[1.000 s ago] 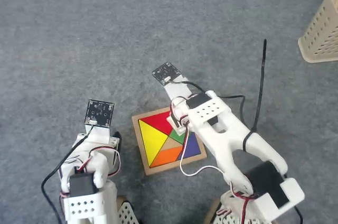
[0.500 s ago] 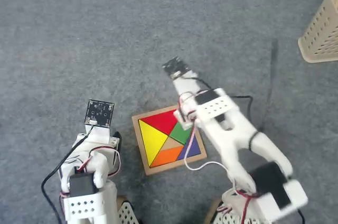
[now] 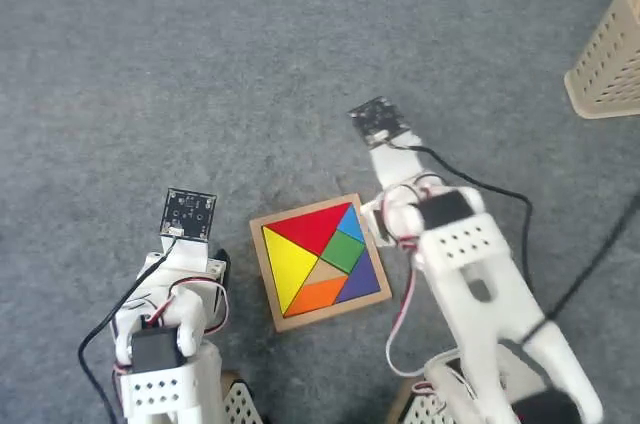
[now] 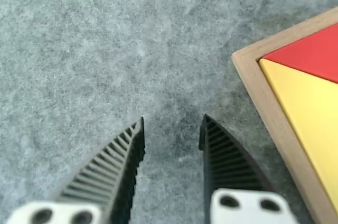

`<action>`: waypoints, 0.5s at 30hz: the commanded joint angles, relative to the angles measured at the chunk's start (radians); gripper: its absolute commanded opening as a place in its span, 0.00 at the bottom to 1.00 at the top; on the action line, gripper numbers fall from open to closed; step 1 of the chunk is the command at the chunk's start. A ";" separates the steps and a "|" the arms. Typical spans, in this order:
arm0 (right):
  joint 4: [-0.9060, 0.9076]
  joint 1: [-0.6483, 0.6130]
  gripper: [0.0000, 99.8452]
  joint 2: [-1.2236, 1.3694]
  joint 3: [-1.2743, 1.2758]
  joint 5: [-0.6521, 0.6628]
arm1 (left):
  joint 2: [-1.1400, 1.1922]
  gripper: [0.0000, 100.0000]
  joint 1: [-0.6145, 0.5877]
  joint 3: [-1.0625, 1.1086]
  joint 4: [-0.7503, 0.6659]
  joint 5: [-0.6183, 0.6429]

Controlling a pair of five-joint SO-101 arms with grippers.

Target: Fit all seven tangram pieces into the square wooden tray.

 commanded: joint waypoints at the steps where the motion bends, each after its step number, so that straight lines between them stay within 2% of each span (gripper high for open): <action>1: 0.004 0.048 0.01 -0.157 0.031 0.018 | -0.006 0.17 0.000 -0.012 0.005 -0.005; 7: 0.002 0.059 0.01 -0.354 0.147 0.014 | -0.006 0.17 0.000 -0.012 0.005 -0.005; 15: -0.007 0.061 0.01 -0.667 0.433 0.012 | -0.006 0.17 0.000 -0.012 0.005 -0.005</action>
